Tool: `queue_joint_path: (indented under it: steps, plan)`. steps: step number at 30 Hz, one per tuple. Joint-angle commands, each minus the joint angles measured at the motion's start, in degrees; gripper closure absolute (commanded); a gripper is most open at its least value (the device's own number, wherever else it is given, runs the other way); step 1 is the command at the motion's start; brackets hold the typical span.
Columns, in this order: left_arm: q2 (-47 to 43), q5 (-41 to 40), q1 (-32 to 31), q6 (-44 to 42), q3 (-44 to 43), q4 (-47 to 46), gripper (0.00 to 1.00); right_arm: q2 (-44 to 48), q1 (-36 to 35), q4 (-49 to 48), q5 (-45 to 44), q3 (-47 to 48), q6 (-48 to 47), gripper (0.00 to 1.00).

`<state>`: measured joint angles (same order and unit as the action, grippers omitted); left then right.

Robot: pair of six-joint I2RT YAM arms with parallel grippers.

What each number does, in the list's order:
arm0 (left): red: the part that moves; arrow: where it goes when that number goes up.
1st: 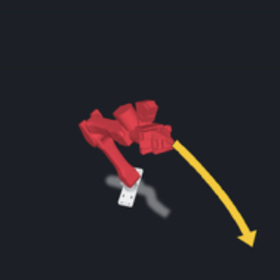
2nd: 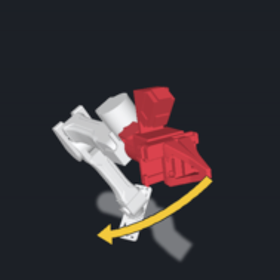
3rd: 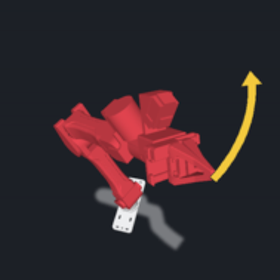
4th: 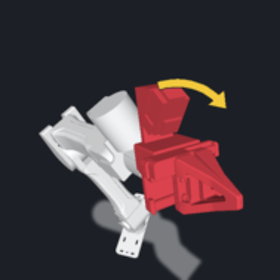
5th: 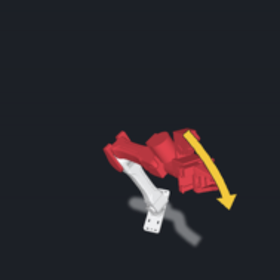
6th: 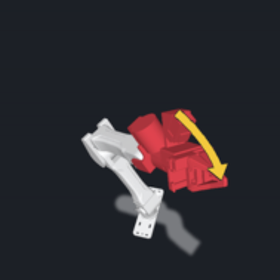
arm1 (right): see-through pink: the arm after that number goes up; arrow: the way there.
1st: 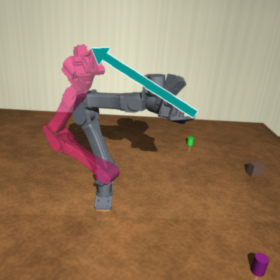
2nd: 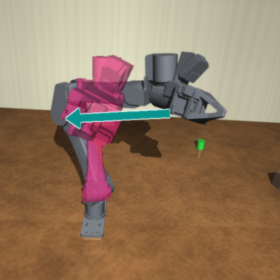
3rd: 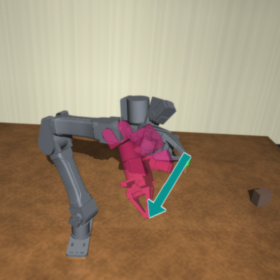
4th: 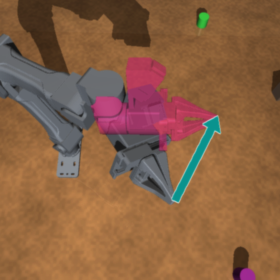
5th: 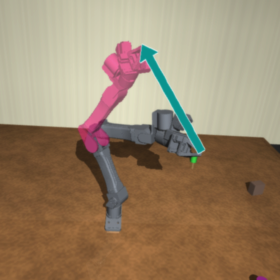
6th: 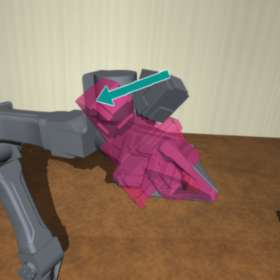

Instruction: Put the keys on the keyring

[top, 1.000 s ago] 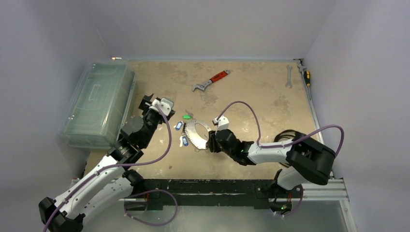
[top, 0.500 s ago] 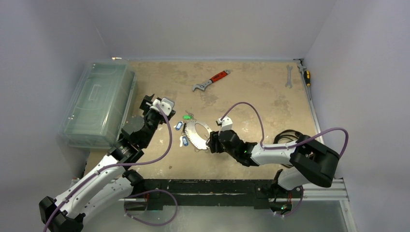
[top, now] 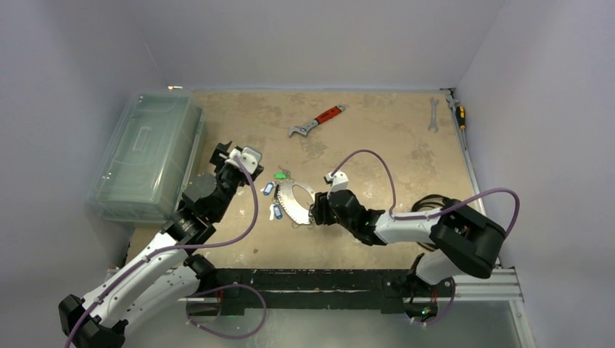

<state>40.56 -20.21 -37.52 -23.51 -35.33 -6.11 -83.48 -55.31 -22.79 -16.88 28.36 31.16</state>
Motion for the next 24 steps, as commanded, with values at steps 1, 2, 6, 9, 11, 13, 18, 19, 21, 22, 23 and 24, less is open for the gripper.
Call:
queue_joint_path:
  steps: [1,2,6,9,11,13,18,19,21,22,23,24]
  plan:
    - [-0.2,0.3,0.5,0.9,-1.1,-0.8,0.36,-3.5,0.6,0.9,0.9,5.8,-2.1,0.46]
    - [-0.2,0.2,0.5,0.9,-1.2,-0.9,0.36,-4.3,0.6,1.8,0.9,6.9,-2.1,0.46]
    - [-0.4,0.1,0.5,0.8,-1.1,-0.9,0.36,-6.8,0.6,4.3,1.3,9.4,-2.5,0.47]
    - [-0.4,0.2,0.6,0.9,-1.1,-1.0,0.36,-8.1,0.6,6.0,1.1,10.8,-2.8,0.49]
    - [-0.5,0.3,0.5,0.9,-1.1,-1.0,0.36,-9.2,0.6,7.4,1.4,11.7,-2.9,0.51]
    - [-0.6,0.3,0.6,0.9,-1.1,-1.0,0.36,-9.9,0.6,8.5,1.6,12.2,-2.7,0.53]
    - [-0.7,0.5,0.5,1.0,-1.1,-0.9,0.36,-10.7,0.6,9.9,0.9,12.7,-2.8,0.59]
    - [-0.7,0.6,0.6,0.9,-1.1,-1.0,0.36,-10.9,0.6,9.9,0.9,12.7,-2.9,0.62]
    - [-0.6,0.6,0.5,1.0,-1.2,-1.0,0.36,-11.2,0.6,10.2,0.9,12.9,-3.2,0.69]
    - [-0.6,0.6,0.6,1.0,-1.2,-1.0,0.36,-11.3,0.6,10.5,0.8,13.1,-3.2,0.72]
    - [-0.5,0.6,0.5,1.0,-1.1,-1.0,0.36,-11.3,0.6,10.6,0.8,13.1,-3.3,0.75]
    - [-0.6,0.6,0.6,1.0,-1.1,-1.0,0.36,-11.1,0.6,10.9,0.7,13.2,-3.5,0.79]
